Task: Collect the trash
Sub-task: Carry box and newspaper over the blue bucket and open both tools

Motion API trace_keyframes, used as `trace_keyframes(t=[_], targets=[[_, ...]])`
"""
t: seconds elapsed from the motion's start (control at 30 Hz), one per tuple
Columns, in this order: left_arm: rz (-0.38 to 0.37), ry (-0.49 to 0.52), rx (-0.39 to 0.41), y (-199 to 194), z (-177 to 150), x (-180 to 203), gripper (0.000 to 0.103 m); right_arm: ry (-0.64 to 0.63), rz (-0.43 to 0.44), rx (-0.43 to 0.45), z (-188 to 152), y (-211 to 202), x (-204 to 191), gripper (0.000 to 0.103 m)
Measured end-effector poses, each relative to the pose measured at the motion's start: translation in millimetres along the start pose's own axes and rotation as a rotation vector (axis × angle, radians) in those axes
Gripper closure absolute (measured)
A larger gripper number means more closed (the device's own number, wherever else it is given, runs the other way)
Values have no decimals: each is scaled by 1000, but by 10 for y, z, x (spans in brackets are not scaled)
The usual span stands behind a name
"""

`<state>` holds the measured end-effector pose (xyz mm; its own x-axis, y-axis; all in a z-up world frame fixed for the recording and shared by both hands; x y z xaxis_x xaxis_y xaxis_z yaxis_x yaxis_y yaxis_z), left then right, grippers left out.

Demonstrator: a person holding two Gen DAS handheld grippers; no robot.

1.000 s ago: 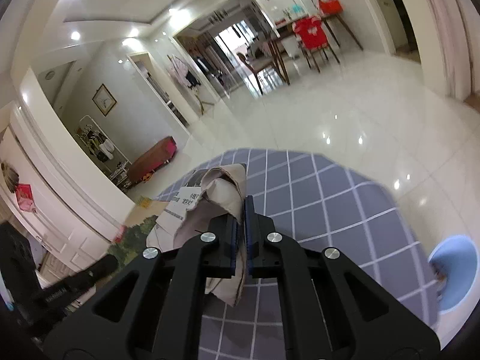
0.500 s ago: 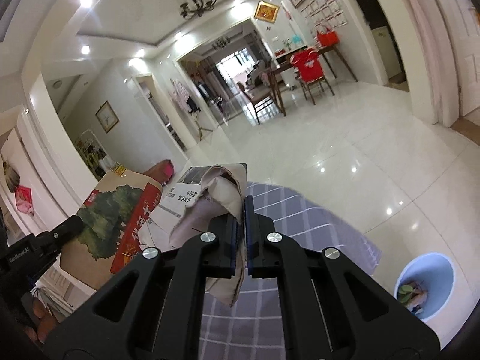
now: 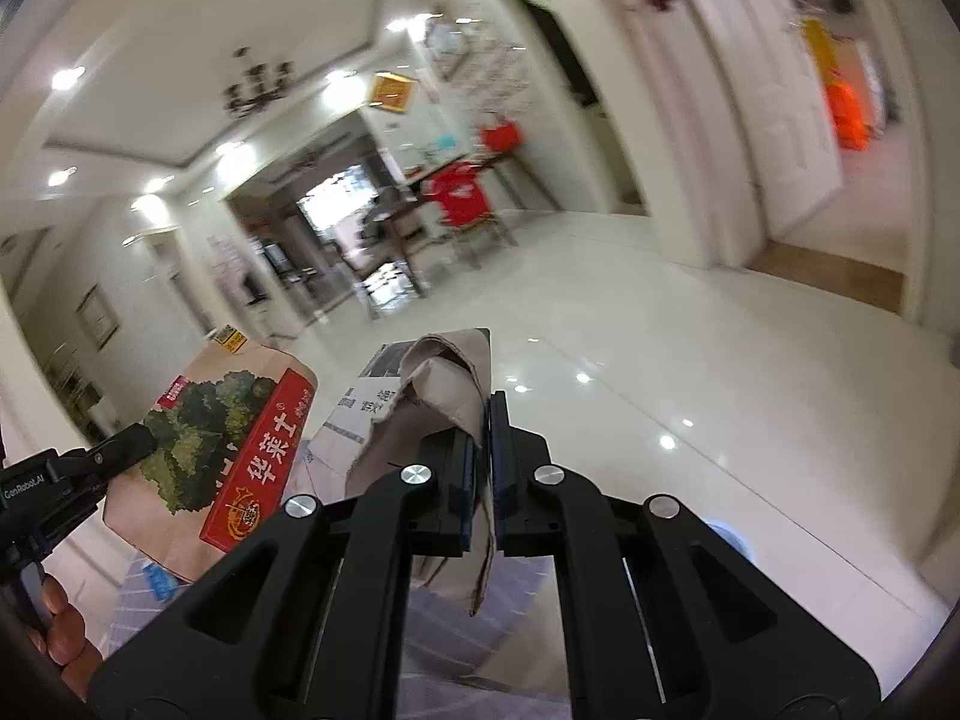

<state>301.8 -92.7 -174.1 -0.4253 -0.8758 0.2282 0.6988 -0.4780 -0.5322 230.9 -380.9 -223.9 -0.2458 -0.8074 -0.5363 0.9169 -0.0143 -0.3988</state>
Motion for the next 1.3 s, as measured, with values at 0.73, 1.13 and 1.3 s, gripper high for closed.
trace_keyframes(t=[0.73,1.13,1.3], targets=[[-20,114,-304,1956,-957,524,99,237,-158,-250,-499,987,1814,94],[-11,125,-370,2261,-1182,478,99,243,-179,-372,-892,1289,1855,39],[-23,140,-388,2333,-1255,584,99,232,-174,-329,-835,1073,1673,39]])
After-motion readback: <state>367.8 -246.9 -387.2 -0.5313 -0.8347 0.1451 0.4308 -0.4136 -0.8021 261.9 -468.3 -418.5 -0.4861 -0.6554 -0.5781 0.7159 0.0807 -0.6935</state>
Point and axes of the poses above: each gripper's, at about its wrist camera, not at the fingertips, and y roughly the way its jaws point, x to its right, z to its top, the point moved 7 cm from there along y, roughly the way its jaws point, and after that the axes turned 4 degrees about y, right-handed, at the moved point
